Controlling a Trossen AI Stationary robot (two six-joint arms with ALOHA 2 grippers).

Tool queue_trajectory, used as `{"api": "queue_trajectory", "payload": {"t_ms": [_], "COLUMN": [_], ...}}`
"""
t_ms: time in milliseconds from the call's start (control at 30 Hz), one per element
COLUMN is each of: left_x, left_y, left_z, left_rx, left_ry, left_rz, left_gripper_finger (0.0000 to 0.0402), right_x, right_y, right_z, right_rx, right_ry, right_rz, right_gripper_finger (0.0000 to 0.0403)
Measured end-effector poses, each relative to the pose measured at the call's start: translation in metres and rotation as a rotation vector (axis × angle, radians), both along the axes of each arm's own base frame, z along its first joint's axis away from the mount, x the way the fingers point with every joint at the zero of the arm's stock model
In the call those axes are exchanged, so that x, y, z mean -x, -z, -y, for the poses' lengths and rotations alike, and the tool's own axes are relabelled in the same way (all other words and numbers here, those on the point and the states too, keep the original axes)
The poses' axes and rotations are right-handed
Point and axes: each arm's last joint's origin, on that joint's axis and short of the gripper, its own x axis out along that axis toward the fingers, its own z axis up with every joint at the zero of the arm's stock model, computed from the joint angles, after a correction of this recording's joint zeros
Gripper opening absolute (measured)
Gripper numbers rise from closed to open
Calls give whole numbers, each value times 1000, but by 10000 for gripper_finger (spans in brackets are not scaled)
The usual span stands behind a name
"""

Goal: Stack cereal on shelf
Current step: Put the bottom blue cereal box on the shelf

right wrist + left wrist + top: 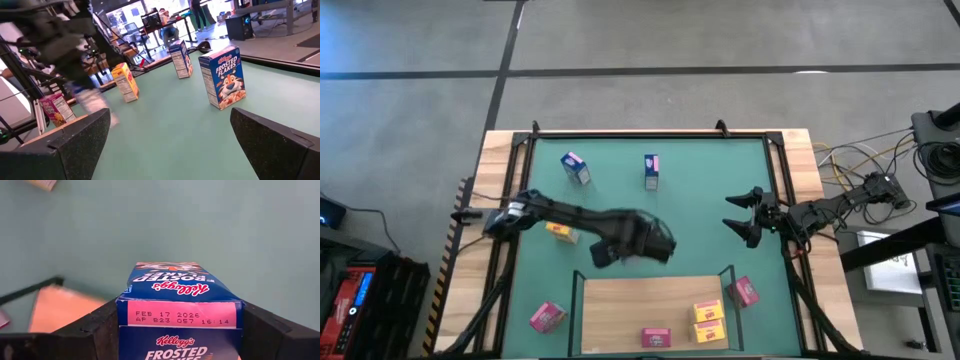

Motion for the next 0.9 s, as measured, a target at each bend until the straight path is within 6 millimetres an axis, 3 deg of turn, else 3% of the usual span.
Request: {"api": "queue_trajectory", "payload": {"t_ms": [167, 333, 700, 900], "left_x": [21, 38, 55, 63], "left_y": [-14, -20, -20, -12], "left_z": [43, 72, 119, 142], "left_rx": [16, 37, 154, 165], "left_ry": [90, 177, 377, 402], "left_rz": [42, 47, 80, 76], "left_gripper_finger": [279, 279, 280, 280], "right_x": [0, 0, 0, 0], "right_y": [0, 0, 0, 0], "right_z": [0, 0, 0, 0], "right_rx": [0, 0, 0, 0], "right_ry": [0, 0, 0, 0], "right_rz": [0, 0, 0, 0], "right_gripper_finger": [400, 400, 400, 400]}}
